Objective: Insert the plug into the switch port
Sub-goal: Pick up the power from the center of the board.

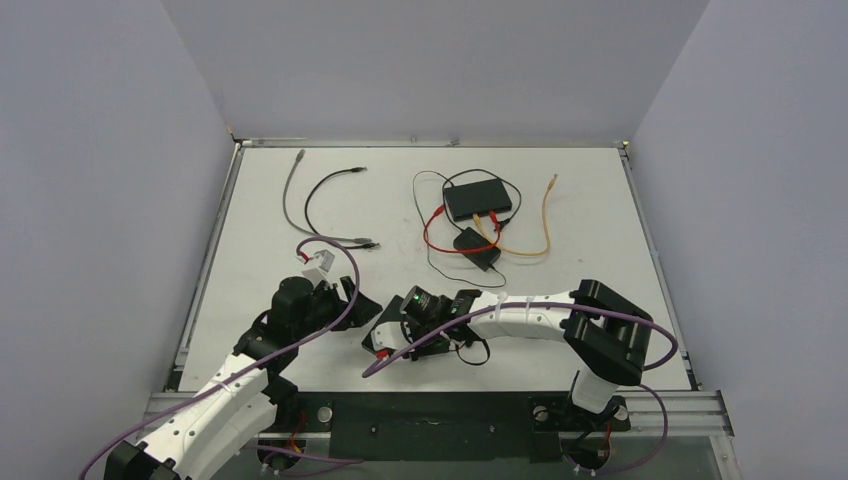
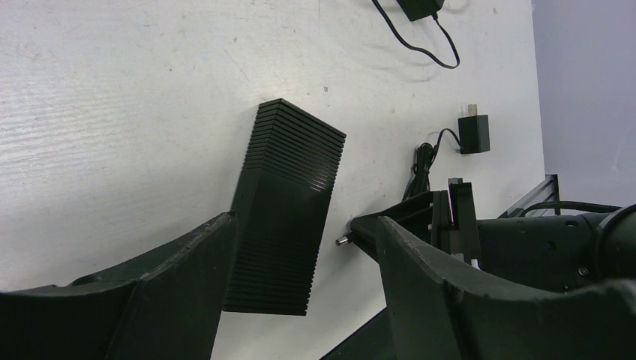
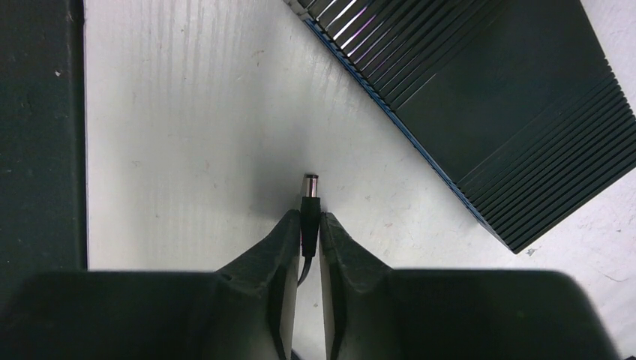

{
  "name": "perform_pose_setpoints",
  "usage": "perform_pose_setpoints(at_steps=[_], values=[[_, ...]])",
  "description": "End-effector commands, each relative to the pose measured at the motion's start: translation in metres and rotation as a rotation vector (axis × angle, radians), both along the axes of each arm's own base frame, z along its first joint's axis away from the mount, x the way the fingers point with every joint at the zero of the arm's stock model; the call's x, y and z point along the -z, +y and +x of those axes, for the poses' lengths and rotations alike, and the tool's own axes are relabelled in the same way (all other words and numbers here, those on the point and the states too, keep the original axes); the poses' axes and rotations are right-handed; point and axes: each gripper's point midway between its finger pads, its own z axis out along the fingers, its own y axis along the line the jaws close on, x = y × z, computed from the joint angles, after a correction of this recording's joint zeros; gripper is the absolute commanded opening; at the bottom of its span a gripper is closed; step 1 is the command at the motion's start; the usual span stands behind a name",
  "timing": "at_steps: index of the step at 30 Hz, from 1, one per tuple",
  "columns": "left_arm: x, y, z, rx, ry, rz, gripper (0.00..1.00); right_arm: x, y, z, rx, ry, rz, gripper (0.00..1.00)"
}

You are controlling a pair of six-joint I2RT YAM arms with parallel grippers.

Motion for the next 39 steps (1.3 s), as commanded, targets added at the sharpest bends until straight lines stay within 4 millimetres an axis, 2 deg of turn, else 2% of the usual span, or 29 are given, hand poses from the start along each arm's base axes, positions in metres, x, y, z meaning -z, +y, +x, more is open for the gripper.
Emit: perform_pose_setpoints(at_steps=[1, 4, 8, 11, 16, 21, 28, 32, 39], values=[[-0.013, -0.006, 0.006, 0.016, -0.057, -0.023, 0.65, -0.011, 0.014, 0.006, 0.007, 0.001, 0.055, 0.08], [-0.011, -0.006, 0.006, 0.018, -0.050, -0.019, 0.65, -0.012, 0.012, 0.007, 0.018, -0.006, 0.053, 0.00], [-0.009, -0.006, 0.006, 0.019, -0.039, -0.015, 0.65, -0.018, 0.007, 0.013, 0.057, -0.036, 0.066, 0.00], [-0.010, -0.005, 0.006, 0.017, -0.033, -0.010, 0.65, -0.030, 0.004, 0.019, 0.130, -0.039, 0.127, 0.00], [-0.004, -0.004, 0.002, 0.008, 0.002, -0.011, 0.66, -0.045, -0.006, 0.046, 0.280, -0.113, 0.189, 0.00], [0.003, -0.004, -0.007, 0.004, 0.054, -0.040, 0.66, -0.059, -0.005, 0.063, 0.366, -0.166, 0.234, 0.00], [0.015, 0.004, -0.022, -0.049, 0.136, -0.054, 0.66, -0.057, 0.005, 0.089, 0.457, -0.226, 0.226, 0.00], [0.022, 0.007, -0.029, -0.072, 0.190, -0.054, 0.65, -0.061, 0.005, 0.112, 0.547, -0.286, 0.238, 0.00], [0.038, 0.008, -0.047, -0.089, 0.323, -0.064, 0.65, -0.059, 0.012, 0.128, 0.599, -0.294, 0.260, 0.00]])
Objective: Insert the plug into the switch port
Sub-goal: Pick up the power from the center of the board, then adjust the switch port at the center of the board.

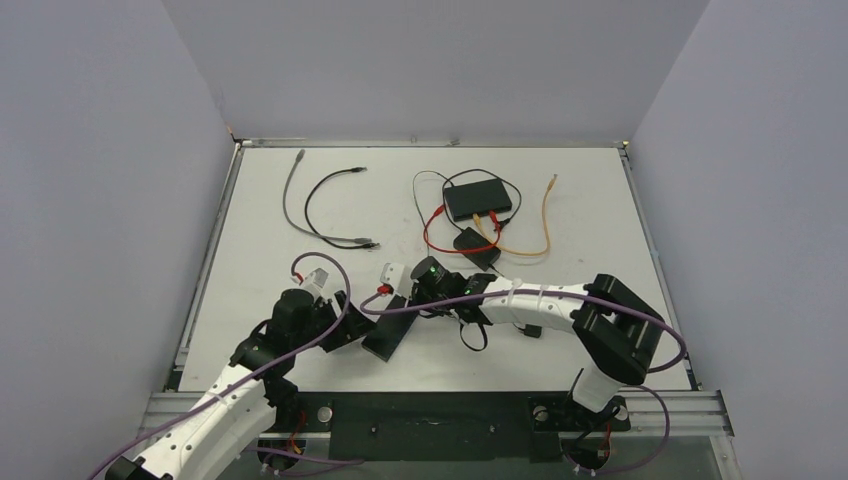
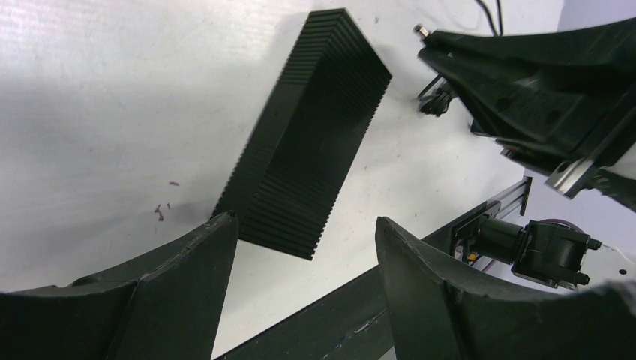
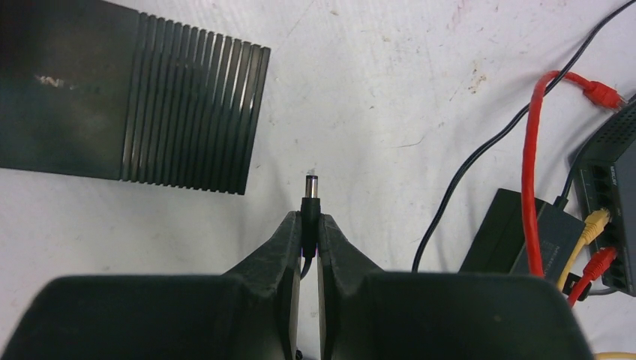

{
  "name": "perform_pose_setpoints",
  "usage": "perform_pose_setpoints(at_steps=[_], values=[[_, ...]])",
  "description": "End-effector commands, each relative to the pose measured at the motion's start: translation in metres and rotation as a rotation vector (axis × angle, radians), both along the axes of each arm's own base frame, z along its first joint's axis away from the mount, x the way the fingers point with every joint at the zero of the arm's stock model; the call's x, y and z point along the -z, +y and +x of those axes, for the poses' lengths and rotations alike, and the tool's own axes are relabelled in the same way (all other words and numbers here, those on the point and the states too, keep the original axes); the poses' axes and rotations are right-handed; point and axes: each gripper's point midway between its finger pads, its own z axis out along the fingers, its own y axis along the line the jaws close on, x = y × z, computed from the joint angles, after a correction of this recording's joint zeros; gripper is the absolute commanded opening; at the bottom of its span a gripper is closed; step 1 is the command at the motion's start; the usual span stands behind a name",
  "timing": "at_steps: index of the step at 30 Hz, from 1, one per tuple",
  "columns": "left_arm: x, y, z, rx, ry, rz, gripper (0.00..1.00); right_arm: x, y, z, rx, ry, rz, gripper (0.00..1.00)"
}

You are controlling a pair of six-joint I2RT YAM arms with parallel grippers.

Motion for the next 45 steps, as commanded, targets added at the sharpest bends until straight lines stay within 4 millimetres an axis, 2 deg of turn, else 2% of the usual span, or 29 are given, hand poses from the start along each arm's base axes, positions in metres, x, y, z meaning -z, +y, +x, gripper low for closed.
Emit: perform_pose_setpoints(at_steps=[1, 7, 12, 16, 28, 37, 45], values=[[0.010, -0.001, -0.015, -0.011, 0.105, -0.025, 0.65, -0.021, 0.021, 0.026, 0.067, -0.065, 0.091, 0.00], [0.019, -0.002, -0.026, -0.006, 0.161, -0.044, 0.64, -0.009, 0.025, 0.032, 0.081, -0.036, 0.093, 0.00], [0.027, -0.012, -0.037, 0.062, 0.227, -0.064, 0.64, -0.002, 0.025, 0.039, 0.129, -0.019, 0.103, 0.00], [0.032, -0.015, -0.039, 0.072, 0.244, -0.064, 0.64, 0.003, 0.027, 0.037, 0.127, 0.009, 0.115, 0.00], [0.030, -0.022, -0.019, 0.069, 0.213, -0.053, 0.64, 0.015, 0.036, 0.015, 0.096, 0.118, 0.174, 0.00], [0.022, -0.012, 0.002, 0.025, 0.138, 0.047, 0.64, 0.024, 0.031, -0.007, 0.113, 0.150, 0.186, 0.00], [0.019, -0.012, 0.018, 0.033, 0.100, 0.097, 0.64, 0.012, 0.031, -0.030, 0.125, 0.103, 0.236, 0.00]])
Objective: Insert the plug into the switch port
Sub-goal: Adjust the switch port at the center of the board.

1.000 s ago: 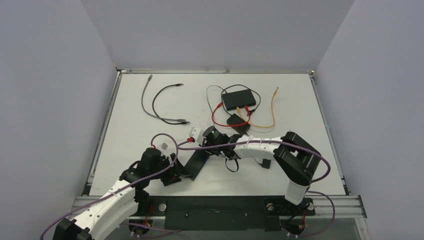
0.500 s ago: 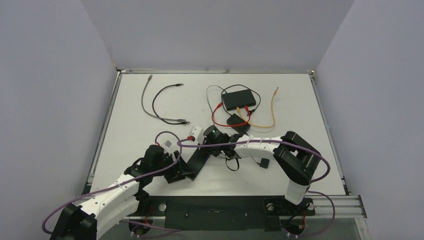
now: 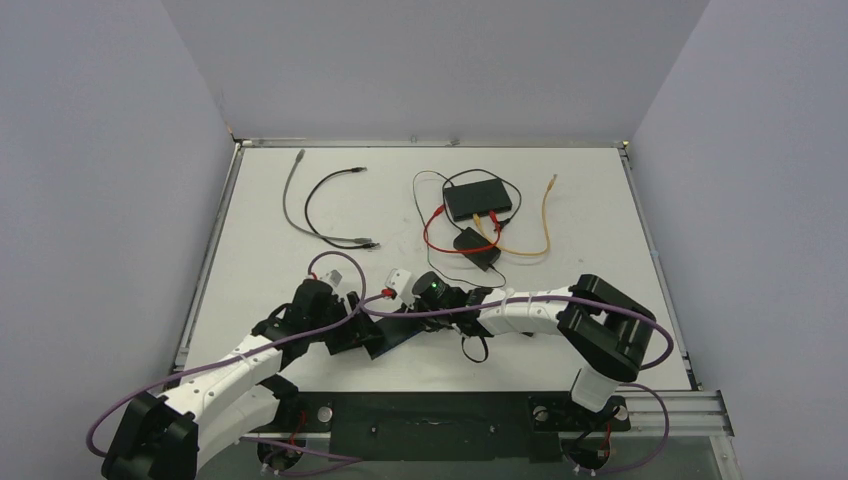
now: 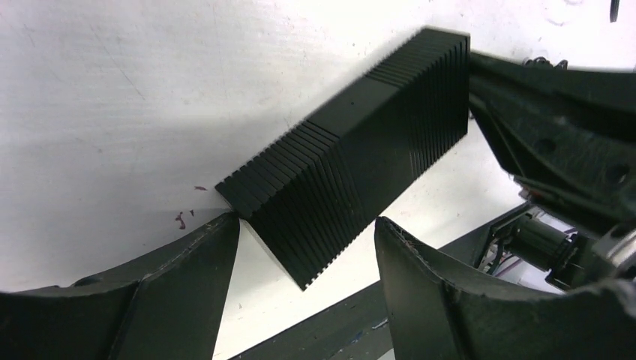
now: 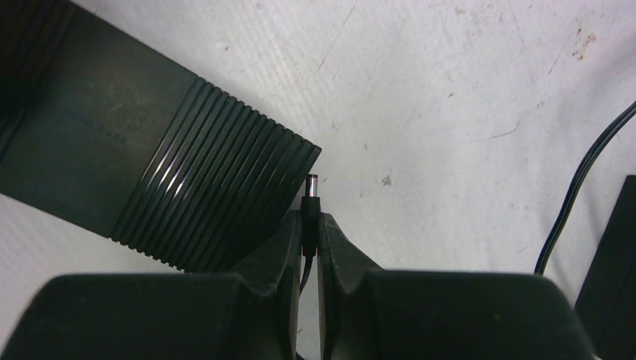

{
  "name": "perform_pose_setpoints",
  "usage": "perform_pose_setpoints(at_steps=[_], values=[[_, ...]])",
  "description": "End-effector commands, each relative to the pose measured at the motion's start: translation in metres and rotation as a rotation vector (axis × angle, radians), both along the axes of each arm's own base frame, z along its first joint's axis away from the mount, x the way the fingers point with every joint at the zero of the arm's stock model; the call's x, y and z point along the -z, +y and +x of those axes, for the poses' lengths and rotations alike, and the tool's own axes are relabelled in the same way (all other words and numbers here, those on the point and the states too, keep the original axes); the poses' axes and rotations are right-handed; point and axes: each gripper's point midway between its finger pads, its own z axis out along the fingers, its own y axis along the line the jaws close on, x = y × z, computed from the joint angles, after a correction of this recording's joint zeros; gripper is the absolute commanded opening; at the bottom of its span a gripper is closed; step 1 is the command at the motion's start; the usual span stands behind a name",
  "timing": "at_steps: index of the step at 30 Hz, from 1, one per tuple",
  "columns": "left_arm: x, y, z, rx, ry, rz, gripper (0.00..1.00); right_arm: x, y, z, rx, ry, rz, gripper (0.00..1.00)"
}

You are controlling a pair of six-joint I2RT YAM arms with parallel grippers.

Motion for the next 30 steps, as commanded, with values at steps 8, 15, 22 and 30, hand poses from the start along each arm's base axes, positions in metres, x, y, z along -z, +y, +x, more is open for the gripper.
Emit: perform_pose_setpoints(at_steps=[8, 15, 22, 30], values=[[-0.018, -0.001, 0.034, 0.011, -0.131, 0.048, 0.64, -0.030, 0.010, -0.046, -0.003, -0.028, 0.112, 0.00], [-0.018, -0.003, 0.038, 0.035, -0.151, 0.053, 0.64, -0.021, 0.007, -0.077, -0.022, 0.003, 0.127, 0.00], [-0.016, -0.008, 0.040, 0.077, -0.150, 0.054, 0.64, -0.020, 0.002, -0.088, -0.009, -0.007, 0.142, 0.00], [-0.016, -0.010, 0.042, 0.110, -0.154, 0.065, 0.64, -0.031, -0.004, -0.089, -0.013, -0.036, 0.199, 0.00]])
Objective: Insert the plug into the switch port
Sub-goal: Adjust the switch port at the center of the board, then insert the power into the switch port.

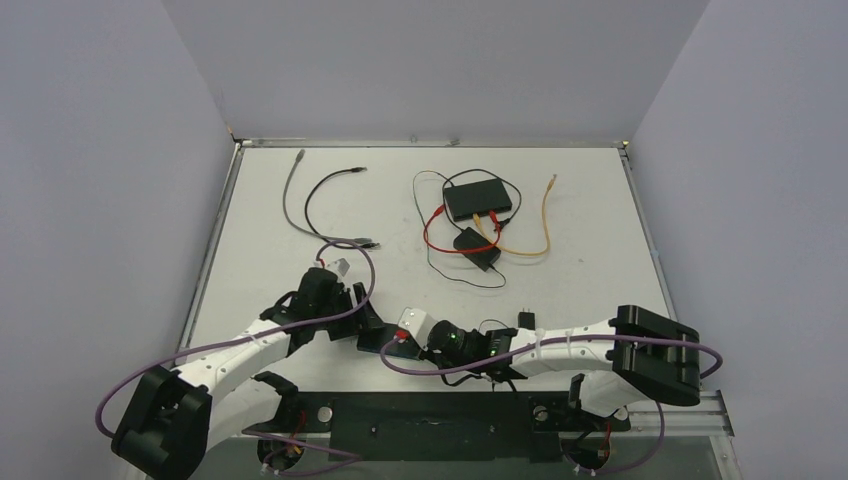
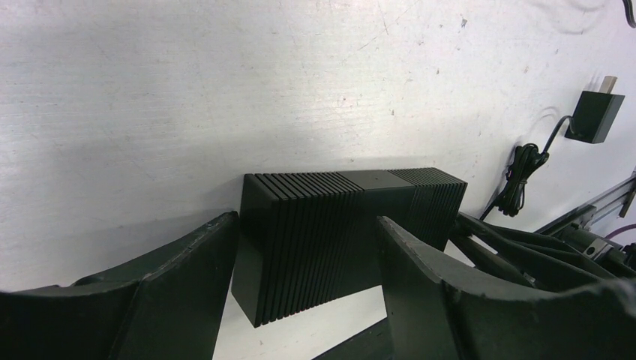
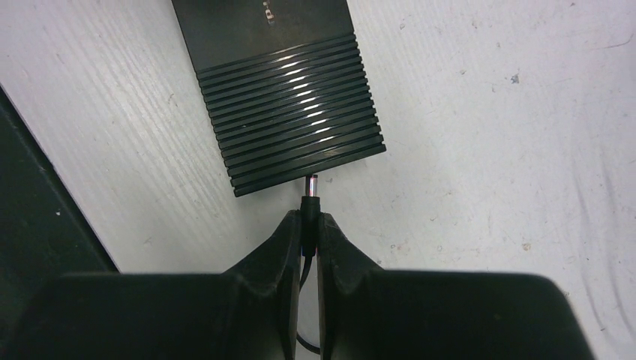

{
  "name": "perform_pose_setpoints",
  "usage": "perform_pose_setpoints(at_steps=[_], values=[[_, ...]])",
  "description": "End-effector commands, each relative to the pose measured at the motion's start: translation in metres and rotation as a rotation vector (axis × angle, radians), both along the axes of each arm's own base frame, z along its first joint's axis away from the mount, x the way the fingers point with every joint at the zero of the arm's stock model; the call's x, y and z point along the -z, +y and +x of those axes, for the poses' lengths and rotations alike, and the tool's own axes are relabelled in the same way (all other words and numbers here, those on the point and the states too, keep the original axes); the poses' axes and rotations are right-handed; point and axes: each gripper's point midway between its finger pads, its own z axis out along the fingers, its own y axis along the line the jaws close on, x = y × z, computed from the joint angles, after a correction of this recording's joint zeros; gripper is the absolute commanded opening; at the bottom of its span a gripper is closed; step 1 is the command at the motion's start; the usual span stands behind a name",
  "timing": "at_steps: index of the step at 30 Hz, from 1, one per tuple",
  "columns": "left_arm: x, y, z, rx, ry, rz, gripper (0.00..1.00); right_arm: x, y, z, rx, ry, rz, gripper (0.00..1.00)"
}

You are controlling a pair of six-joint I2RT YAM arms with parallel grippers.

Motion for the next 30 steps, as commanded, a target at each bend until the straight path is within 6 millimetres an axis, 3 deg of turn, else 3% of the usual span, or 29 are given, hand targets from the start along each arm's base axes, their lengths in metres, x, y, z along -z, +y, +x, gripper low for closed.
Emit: perform_pose_setpoints(at_steps=[1, 18, 30], values=[[-0.018, -0.011, 0.015, 0.040, -0.065, -0.037, 0.64, -0.028, 0.018, 0.004, 0.011, -0.037, 0.136, 0.00], [-0.015, -0.011, 0.015, 0.039, -0.060, -0.030, 0.64, -0.007, 0.014, -0.003, -0.007, 0.004, 0.088, 0.00], [-0.015, -0.011, 0.015, 0.039, -0.060, -0.031, 0.64, -0.011, 0.018, -0.007, -0.030, 0.014, 0.122, 0.00]])
